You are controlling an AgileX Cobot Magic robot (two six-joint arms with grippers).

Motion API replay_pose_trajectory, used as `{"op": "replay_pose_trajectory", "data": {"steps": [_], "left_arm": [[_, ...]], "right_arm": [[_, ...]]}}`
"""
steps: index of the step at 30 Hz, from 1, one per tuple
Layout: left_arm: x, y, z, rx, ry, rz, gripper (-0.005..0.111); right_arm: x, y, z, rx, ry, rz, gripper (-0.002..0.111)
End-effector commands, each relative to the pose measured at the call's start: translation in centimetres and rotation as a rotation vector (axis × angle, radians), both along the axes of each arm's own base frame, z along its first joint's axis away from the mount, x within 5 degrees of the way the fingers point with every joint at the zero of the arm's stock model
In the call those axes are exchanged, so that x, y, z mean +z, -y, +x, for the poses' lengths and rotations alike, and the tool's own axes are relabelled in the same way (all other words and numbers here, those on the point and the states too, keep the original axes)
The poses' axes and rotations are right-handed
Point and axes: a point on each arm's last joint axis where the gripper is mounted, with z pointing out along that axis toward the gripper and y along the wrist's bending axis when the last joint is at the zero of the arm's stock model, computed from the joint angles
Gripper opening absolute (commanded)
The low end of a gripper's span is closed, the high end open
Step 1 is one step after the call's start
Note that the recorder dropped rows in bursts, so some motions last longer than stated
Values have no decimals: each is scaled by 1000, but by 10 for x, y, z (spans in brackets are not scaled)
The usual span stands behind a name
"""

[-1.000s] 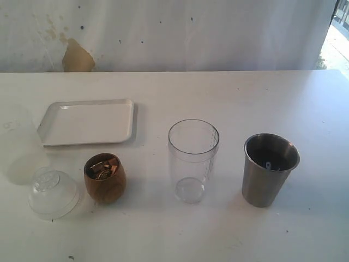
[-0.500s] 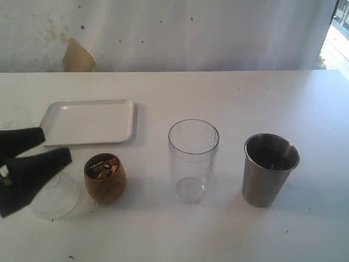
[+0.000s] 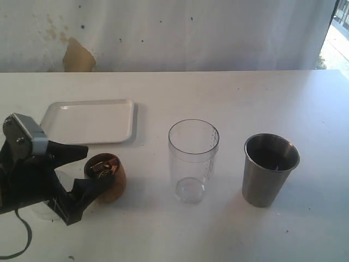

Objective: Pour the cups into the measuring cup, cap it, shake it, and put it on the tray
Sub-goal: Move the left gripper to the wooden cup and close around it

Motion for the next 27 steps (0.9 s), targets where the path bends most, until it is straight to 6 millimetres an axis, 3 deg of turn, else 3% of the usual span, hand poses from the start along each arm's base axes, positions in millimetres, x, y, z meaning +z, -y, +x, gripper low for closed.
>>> {"op": "replay_pose_trajectory", "data": {"steps": [1, 10, 19, 27], "left_arm": [[-11, 0, 17, 41, -56, 83, 88], [-13, 1, 26, 57, -69, 104, 88], [-35, 4, 27, 29, -137, 103, 88], [-43, 5, 27, -21, -85, 152, 88]], "right_arm": [[0, 0, 0, 0, 6, -13, 0], [0, 0, 0, 0, 6, -13, 0], [0, 0, 0, 0, 5, -14, 0], [0, 0, 0, 0, 5, -14, 0]]}}
